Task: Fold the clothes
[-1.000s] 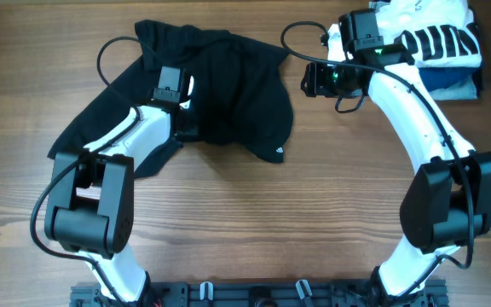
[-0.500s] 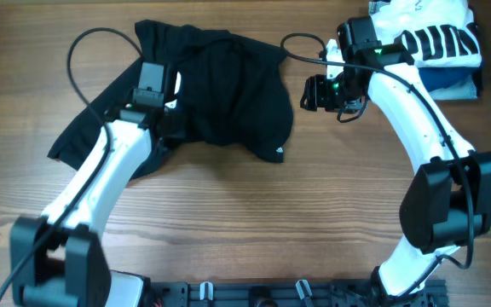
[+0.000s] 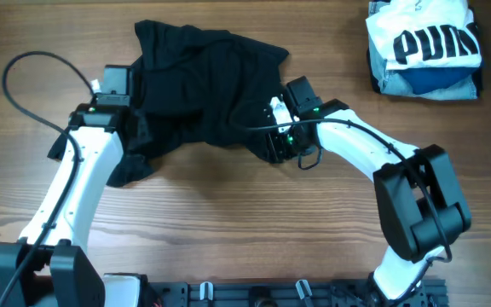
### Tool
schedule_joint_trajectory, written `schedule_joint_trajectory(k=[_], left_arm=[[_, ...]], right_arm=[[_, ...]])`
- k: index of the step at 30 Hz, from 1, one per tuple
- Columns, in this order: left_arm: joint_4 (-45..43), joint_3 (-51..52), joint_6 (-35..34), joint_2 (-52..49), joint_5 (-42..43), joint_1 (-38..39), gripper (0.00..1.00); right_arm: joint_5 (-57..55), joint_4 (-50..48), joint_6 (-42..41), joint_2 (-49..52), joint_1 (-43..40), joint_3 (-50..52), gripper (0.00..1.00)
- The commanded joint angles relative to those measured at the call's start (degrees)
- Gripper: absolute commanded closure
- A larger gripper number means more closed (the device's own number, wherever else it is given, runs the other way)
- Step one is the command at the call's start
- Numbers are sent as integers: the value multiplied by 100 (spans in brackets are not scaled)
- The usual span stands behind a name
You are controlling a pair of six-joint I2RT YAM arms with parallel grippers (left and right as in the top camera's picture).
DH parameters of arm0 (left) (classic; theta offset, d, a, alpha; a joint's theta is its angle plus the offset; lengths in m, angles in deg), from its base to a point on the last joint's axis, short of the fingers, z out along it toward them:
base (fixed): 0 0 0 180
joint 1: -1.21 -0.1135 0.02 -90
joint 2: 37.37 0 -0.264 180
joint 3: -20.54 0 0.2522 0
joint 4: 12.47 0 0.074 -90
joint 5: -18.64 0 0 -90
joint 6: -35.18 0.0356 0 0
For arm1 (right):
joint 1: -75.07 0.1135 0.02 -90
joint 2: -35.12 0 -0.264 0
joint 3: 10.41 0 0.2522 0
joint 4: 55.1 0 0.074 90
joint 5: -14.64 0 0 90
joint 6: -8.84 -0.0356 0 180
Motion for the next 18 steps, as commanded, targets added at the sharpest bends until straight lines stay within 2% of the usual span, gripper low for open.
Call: schedule_joint_trajectory(k=[1, 2, 4, 6, 8, 12, 14, 18], left_arm=[[-15, 15, -203, 90, -109, -105, 96], [-13, 15, -203, 90, -111, -105, 96], [-24, 15, -256, 90, -116, -105, 96], [-131, 13, -330, 125, -116, -105, 96], [-160, -136, -317, 319, -175, -105, 96], [-219, -782, -278, 1139, -511, -105, 96], [-804, -892, 48, 1722, -1051, -105, 96], [-1744, -992, 476, 2597, -1005, -105, 96]], right_arm=[[-50, -140, 2, 433, 31, 59, 49], [-337, -160, -201, 483, 28, 59, 55], [-684, -219, -531, 463, -20, 9, 96], [-592, -55, -640, 317, -225, -289, 96], [-485, 555, -595, -61, -634, -992, 96], [-160, 2203, 63, -776, -1576, -3042, 96], [-164, 3093, 345, -1034, -2035, -4301, 96], [-162, 3775, 435, -1438, -2487, -5576, 96]])
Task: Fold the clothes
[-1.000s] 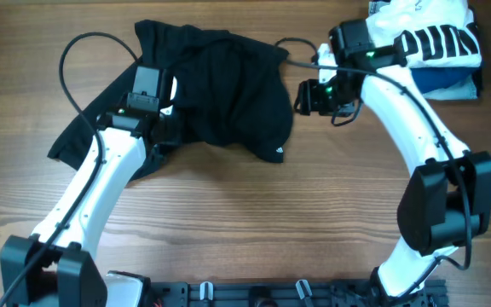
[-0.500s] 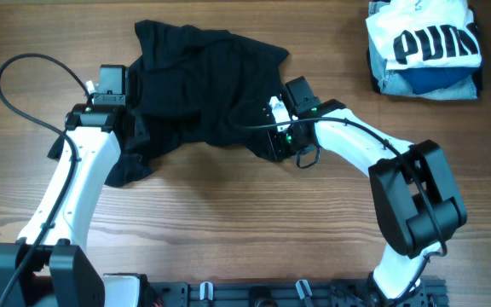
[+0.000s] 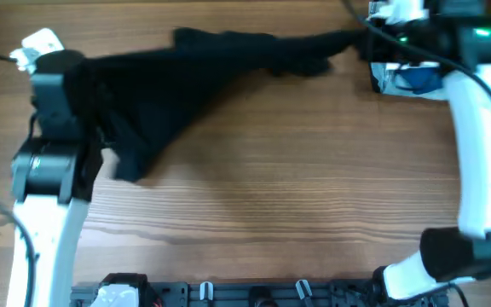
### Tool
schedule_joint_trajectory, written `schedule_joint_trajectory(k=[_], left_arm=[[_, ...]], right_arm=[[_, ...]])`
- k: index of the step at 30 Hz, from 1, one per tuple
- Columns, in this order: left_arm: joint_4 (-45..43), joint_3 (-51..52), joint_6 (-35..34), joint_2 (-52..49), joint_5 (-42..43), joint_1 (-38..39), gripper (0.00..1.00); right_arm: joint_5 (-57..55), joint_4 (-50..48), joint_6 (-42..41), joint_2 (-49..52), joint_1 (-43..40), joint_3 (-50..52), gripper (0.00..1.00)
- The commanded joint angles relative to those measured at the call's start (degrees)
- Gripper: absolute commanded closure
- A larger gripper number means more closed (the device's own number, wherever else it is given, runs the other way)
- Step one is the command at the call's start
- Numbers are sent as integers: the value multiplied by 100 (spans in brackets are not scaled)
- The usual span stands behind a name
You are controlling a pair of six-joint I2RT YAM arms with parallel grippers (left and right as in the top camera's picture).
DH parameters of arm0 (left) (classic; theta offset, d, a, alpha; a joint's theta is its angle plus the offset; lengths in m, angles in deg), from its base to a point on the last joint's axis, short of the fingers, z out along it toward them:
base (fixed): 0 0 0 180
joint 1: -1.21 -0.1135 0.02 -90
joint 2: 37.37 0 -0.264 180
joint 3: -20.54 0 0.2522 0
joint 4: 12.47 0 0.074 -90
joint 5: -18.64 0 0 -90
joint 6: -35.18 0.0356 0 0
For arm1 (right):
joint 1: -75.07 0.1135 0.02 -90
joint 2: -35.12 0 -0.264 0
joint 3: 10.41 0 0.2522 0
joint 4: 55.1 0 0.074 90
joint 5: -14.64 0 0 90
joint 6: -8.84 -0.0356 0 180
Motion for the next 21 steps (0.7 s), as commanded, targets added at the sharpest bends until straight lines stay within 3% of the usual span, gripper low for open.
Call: schedule_joint_trajectory(k=[1, 7, 14, 17, 20, 21], left_arm=[[-273, -273, 323, 688, -337, -33, 96], [-328, -638, 518, 1561, -136, -33, 96], [-343, -638, 807, 170, 313, -35, 96], [-1482, -638, 1261, -962, 378, -79, 96], [-3681, -758, 1384, -2127, 778, -302, 96], [-3993, -896, 1565, -2306, 981, -332, 96]], right_arm=[[-35, 328, 223, -446, -251, -793, 96], [-450, 627, 363, -1488, -254, -1073, 96], [-424, 354, 487, -601, -243, -1062, 96], [-422, -623, 621, 221, -203, -1062, 96], [-293, -2627, 584, 861, -155, -1062, 96], [-297, -3014, 592, 866, -146, -1064, 96]])
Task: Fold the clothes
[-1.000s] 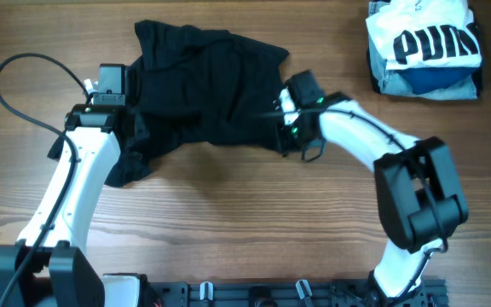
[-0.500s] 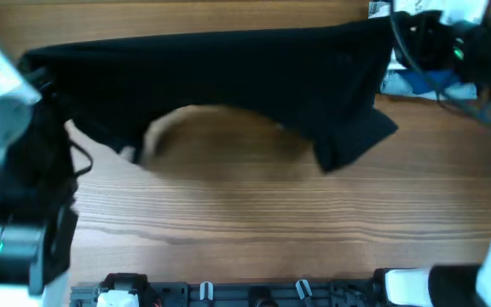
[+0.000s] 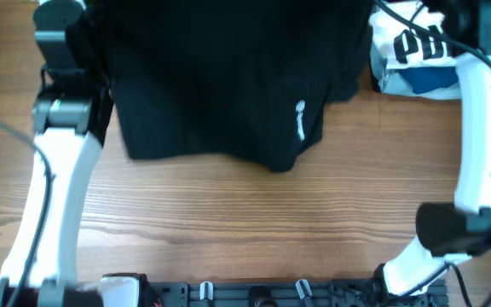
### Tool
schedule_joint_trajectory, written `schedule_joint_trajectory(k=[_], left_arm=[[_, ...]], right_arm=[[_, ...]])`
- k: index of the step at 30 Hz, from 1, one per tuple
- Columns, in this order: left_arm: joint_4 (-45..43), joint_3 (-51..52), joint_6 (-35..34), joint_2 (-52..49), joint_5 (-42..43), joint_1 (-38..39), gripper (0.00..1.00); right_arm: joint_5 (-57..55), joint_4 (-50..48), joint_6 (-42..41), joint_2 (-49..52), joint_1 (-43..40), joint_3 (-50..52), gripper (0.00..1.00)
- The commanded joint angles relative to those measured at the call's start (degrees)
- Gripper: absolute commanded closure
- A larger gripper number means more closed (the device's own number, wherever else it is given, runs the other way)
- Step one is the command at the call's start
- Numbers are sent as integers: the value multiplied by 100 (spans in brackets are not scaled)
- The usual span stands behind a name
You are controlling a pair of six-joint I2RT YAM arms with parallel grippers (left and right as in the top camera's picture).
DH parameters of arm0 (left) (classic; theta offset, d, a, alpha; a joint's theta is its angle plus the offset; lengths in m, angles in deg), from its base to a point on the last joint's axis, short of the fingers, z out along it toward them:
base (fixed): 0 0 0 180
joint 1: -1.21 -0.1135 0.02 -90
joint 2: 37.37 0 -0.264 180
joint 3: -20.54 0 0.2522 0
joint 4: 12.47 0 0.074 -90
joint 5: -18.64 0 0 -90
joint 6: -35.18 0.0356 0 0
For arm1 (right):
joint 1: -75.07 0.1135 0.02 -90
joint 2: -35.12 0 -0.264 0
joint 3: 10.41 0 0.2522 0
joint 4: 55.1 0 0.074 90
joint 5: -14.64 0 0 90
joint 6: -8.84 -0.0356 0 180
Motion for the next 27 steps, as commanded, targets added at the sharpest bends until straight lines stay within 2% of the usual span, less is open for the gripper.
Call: schedule_joint_trajectory(k=[1, 3, 7, 11, 14, 17, 23, 25, 27], left_arm=[[-1016, -529, 501, -608, 365, -227, 96], [-1056, -1093, 627, -750, 389, -229, 96], [-835, -1532, 922, -758, 791, -236, 96], [949, -1530, 911, -885, 796, -380, 96], [2841, -1530, 892, -1193, 798, -448, 96], [4258, -1530, 470, -1257, 927, -446, 96], [6769, -1530, -697, -1137, 1847, -437, 96], [7569, -1530, -1062, -1117, 1838, -435, 96], [8105, -1530, -1130, -1038, 1843, -435, 96]], right_arm=[[-85, -815, 76, -11, -4, -125, 96], [-125, -1058, 271, -20, -4, -374, 96], [-295, -1110, 439, -26, -4, -592, 96], [-291, -514, 562, 186, -4, -505, 96], [212, 828, 778, 577, -4, -505, 96], [258, 2227, 857, 715, -11, -505, 96], [-79, 4317, 203, 603, -63, -505, 96], [-275, 4590, -192, 542, -68, -472, 96], [-278, 4590, -396, 280, -46, -293, 96]])
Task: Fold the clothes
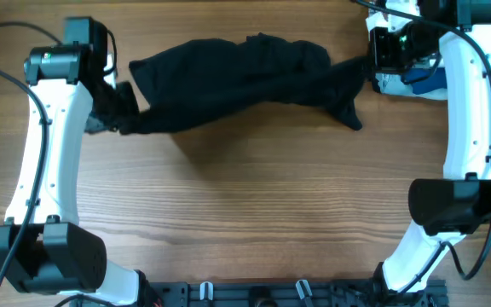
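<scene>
A black garment [237,77] stretches as a bunched band across the far part of the table, sagging in loose folds. My left gripper [112,92] is shut on its left end, where dark cloth hides the fingers. My right gripper [372,61] is shut on its right end, and a corner of cloth [348,111] hangs down just left of it. The overhead view is the only one shown.
A folded stack of clothes [416,81], white and blue, lies at the far right corner, mostly hidden behind my right arm [463,111]. The wooden table [254,213] runs to the near edge, where the arm bases stand.
The garment was spread wide as a flat sheet held close to the camera. Now it is lower and bunched into a narrow band between the two grippers, which both still hold it.
The garment first lay crumpled on the table with both grippers at its edges. Then it was stretched taut between the arms, far apart. After that it hung open like a sheet, and now it sags in a band over the far table.
</scene>
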### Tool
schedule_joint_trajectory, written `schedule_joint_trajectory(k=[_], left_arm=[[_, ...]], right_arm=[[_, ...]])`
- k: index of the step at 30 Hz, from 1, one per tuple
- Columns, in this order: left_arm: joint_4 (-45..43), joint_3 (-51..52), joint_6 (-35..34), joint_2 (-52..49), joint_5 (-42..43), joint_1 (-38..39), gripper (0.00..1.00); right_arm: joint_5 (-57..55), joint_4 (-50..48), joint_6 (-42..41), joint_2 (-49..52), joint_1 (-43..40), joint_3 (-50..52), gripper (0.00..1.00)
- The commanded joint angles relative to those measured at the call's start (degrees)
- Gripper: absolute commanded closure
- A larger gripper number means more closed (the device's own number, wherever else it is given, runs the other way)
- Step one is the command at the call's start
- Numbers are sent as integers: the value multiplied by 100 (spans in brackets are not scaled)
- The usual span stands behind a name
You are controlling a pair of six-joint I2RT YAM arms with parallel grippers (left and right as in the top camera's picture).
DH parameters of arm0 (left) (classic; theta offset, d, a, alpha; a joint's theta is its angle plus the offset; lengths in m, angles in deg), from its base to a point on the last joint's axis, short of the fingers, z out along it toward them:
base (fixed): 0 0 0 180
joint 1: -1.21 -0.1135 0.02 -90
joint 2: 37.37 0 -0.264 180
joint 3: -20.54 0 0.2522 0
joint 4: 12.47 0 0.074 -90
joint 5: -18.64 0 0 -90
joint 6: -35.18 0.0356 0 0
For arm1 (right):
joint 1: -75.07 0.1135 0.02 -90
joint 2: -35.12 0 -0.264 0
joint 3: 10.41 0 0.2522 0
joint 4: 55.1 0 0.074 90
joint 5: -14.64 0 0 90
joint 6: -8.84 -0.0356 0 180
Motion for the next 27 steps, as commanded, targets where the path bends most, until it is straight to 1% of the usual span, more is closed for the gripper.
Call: schedule_joint_trajectory(k=[1, 3, 4, 6, 8, 9, 10, 11, 13, 15, 17, 19, 21, 23, 25, 27], left_arm=[[612, 9, -542, 369, 92, -68, 96], [664, 229, -798, 734, 92, -70, 96], [660, 470, -1084, 981, 98, -70, 96], [658, 1067, -1416, 1408, 92, -70, 96], [586, 1853, -1620, 1816, 186, -70, 96], [437, 2452, -1749, 2068, 415, -70, 96], [170, 3132, -1757, 2251, 879, -70, 96], [83, 3368, -1762, 2267, 1021, -70, 96], [-90, 3823, -1978, 2264, 1034, -68, 96], [-511, 4277, -2308, 2264, 1121, -68, 96], [-949, 4531, -2621, 2264, 1228, -68, 96], [-1460, 4717, -2632, 2264, 1182, -70, 96], [-1912, 4804, -2684, 2236, 929, -70, 96], [-2055, 4804, -2894, 2212, 590, -70, 96], [-2144, 4804, -2911, 2210, 223, -70, 96], [-2229, 4804, -2911, 2210, 44, -70, 96]], right_arm=[[-282, -7, -581, -732, -26, 444, 96], [-555, -33, -774, -1344, -24, 1252, 96], [-551, -133, -890, -1663, -24, 1749, 95], [-509, -404, -1043, -2262, -24, 2743, 96], [-507, -614, -1174, -2752, -24, 3987, 96], [-498, -739, -1209, -2909, -24, 4603, 96], [-367, -1054, -1274, -3049, -26, 5515, 96], [-289, -1215, -1307, -3049, -26, 5810, 96], [-133, -1563, -1307, -3045, -26, 6317, 96], [-136, -1845, -1305, -3045, -26, 6686, 96], [-136, -2050, -1303, -3040, -26, 6747, 96], [-136, -2487, -1292, -3029, -26, 6747, 96], [-133, -3032, -1226, -2909, -24, 6747, 96], [-109, -3528, -1154, -2706, -24, 6745, 96], [83, -4094, -1043, -2396, -20, 6745, 96], [286, -4498, -999, -2153, -13, 6745, 96]])
